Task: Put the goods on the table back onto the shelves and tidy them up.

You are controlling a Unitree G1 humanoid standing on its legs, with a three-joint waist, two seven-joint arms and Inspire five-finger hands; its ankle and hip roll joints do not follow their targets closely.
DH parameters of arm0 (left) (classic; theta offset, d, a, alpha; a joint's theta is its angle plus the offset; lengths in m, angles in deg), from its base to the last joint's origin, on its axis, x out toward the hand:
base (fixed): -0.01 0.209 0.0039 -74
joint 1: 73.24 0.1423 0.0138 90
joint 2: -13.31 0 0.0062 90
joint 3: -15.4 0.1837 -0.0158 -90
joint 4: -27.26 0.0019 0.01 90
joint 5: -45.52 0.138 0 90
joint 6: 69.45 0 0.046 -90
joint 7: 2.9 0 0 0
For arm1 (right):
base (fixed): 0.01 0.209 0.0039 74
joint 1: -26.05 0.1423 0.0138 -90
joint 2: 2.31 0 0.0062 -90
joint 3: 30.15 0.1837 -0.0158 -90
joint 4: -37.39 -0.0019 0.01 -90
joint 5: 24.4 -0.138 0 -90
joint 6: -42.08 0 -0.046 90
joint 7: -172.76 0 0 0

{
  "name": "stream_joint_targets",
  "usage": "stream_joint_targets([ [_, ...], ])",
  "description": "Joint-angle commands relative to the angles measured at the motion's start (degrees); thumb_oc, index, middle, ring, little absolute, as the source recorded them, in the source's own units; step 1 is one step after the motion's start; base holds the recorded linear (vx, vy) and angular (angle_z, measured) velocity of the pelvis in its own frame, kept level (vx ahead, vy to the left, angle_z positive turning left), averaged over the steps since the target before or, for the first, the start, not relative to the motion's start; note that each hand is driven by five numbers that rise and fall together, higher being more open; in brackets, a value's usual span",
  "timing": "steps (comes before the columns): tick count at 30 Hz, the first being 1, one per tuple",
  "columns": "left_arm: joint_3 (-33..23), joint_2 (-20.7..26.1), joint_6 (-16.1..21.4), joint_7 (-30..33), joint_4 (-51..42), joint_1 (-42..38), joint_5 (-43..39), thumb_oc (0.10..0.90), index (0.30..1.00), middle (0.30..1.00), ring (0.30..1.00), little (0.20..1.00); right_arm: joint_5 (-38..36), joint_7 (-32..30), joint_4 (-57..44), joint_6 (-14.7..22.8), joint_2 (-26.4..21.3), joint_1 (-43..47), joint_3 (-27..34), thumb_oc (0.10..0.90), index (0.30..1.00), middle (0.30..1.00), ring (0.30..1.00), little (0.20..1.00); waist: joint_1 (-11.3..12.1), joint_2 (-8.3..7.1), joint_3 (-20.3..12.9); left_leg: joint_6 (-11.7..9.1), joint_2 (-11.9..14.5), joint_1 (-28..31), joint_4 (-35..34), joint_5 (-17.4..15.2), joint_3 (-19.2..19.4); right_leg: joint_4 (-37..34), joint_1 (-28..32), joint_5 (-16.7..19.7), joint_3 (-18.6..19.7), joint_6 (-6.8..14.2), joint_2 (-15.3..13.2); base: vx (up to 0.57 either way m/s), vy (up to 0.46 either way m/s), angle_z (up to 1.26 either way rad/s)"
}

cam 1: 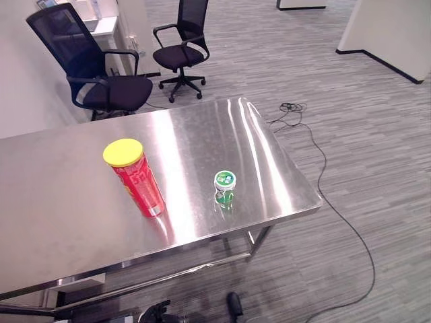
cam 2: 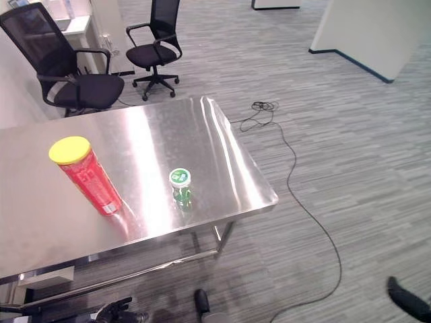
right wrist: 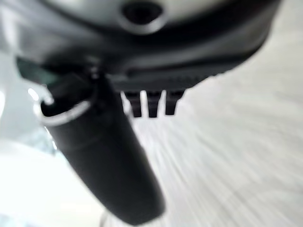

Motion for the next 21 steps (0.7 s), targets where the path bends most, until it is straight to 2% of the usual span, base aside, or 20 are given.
stream_joint_targets([
  [1, -2.4, 0.6, 1.2, -0.7, -0.1, -1.1, 2.0, 0.800, 0.900, 0.900, 0.900, 0.900, 6.1, -4.6, -9.3, 7.1, -4.1, -1.2, 5.9, 0.800, 0.900, 0.900, 0.900, 0.900, -0.4, -1.31, -0.9, -1.3, 2.8, -3.4, 0.4, 2.1, -3.0, 2.4, 4.8, -2.2, 1.5, 7.7, -5.9, 0.03, 0.000, -0.16],
  [4, -3.2, 0.6, 1.1, -0.6, -0.5, -0.3, 2.0, 0.800, 0.900, 0.900, 0.900, 0.900, 8.9, -5.6, -17.8, 8.3, -6.4, -0.2, 11.4, 0.800, 0.900, 0.900, 0.900, 0.900, 0.0, -1.25, -1.4, -1.3, 2.8, -3.5, 0.4, 1.9, -3.3, 2.1, 4.9, -2.1, 1.5, 7.8, -6.1, 0.01, 0.003, -0.03],
  [7, -3.2, 0.3, 1.1, -0.4, -0.3, 0.1, 1.7, 0.800, 0.900, 0.900, 0.900, 0.900, 8.3, -5.5, -24.7, 10.9, -7.6, 3.4, 12.3, 0.800, 0.900, 0.900, 0.900, 0.900, 1.0, -1.33, -2.0, -1.2, 2.9, -3.7, 0.4, 1.8, -3.8, 1.7, 5.3, -2.4, 0.9, 7.8, -6.2, 0.01, -0.006, 0.02],
  [8, -3.0, 0.2, 1.1, -0.3, -0.3, 0.0, 1.4, 0.800, 0.900, 0.900, 0.900, 0.900, 7.9, -5.4, -25.9, 11.4, -8.3, 5.0, 11.3, 0.800, 0.900, 0.900, 0.900, 0.900, 1.5, -1.37, -2.0, -1.2, 2.9, -3.7, 0.4, 1.8, -4.0, 1.6, 5.5, -2.5, 0.6, 7.8, -6.3, 0.01, -0.022, 0.10],
  [9, -3.1, 0.2, 0.9, 0.0, -0.5, -0.5, 0.3, 0.800, 0.900, 0.900, 0.900, 0.900, 7.1, -4.2, -27.1, 11.2, -10.9, 8.5, 6.9, 0.800, 0.900, 0.900, 0.900, 0.900, 2.7, -1.59, -1.9, -1.2, 2.8, -3.7, 0.4, 1.8, -4.5, 1.4, 6.0, -2.8, -0.1, 7.7, -6.4, 0.00, -0.028, 0.12],
  [11, -2.4, 0.0, 0.5, 0.2, -0.4, -1.4, -1.0, 0.800, 0.900, 0.900, 0.900, 0.900, 5.6, -2.5, -28.1, 10.6, -13.0, 11.8, 2.0, 0.800, 0.900, 0.900, 0.900, 0.900, 4.5, -2.00, -1.8, -1.3, 2.8, -3.8, 0.4, 1.9, -5.2, 1.2, 6.5, -3.3, -1.0, 7.6, -6.6, -0.01, -0.028, 0.15],
  [12, -2.6, 0.0, 0.5, 0.2, -0.4, -1.4, -1.1, 0.800, 0.900, 0.900, 0.900, 0.900, 5.6, -2.5, -27.9, 10.6, -13.1, 12.1, 1.8, 0.800, 0.900, 0.900, 0.900, 0.900, 4.2, -1.99, -1.7, -1.3, 2.8, -3.8, 0.4, 2.0, -5.3, 1.1, 6.6, -3.3, -1.1, 7.6, -6.6, -0.01, -0.033, 0.27],
  [13, -1.4, -0.4, 0.0, 0.2, -0.2, -2.2, -1.7, 0.800, 0.900, 0.900, 0.900, 0.900, 5.3, -1.6, -27.2, 9.5, -15.0, 14.7, -3.0, 0.800, 0.900, 0.900, 0.900, 0.900, 6.1, -2.39, -1.6, -1.3, 2.8, -3.9, 0.4, 2.1, -6.0, 0.9, 7.3, -4.0, -2.2, 7.4, -6.8, 0.00, -0.033, 0.37],
  [15, -0.3, -0.6, -0.1, 0.3, -0.2, -2.6, -1.7, 0.800, 0.900, 0.900, 0.900, 0.900, 5.6, -0.5, -27.7, 8.3, -16.9, 17.2, -6.8, 0.800, 0.900, 0.900, 0.900, 0.900, 7.5, -2.55, -1.4, -1.4, 2.8, -3.8, 0.4, 2.3, -6.9, 0.8, 8.0, -4.5, -3.3, 7.2, -7.0, 0.01, -0.038, 0.35],
  [17, 0.1, -1.1, 0.2, 0.4, -0.1, -3.0, -1.8, 0.800, 0.900, 0.900, 0.900, 0.900, 5.1, 1.3, -29.2, 8.2, -14.7, 16.3, -8.5, 0.800, 0.900, 0.900, 0.900, 0.900, 7.7, -2.57, -1.1, -1.5, 2.7, -3.8, 0.4, 2.4, -7.4, 0.8, 8.5, -4.8, -4.1, 7.1, -7.0, 0.01, -0.025, 0.48],
  [21, 0.9, -1.2, 0.4, 0.4, -0.4, -2.8, -1.7, 0.800, 0.900, 0.900, 0.900, 0.900, 4.3, 1.9, -30.9, 9.3, -14.0, 18.1, -10.4, 0.800, 0.900, 0.900, 0.900, 0.900, 8.8, -2.65, -1.0, -1.4, 2.7, -3.6, 0.4, 2.4, -8.1, 0.7, 9.2, -5.3, -4.8, 7.0, -7.1, 0.00, -0.017, 0.28],
])
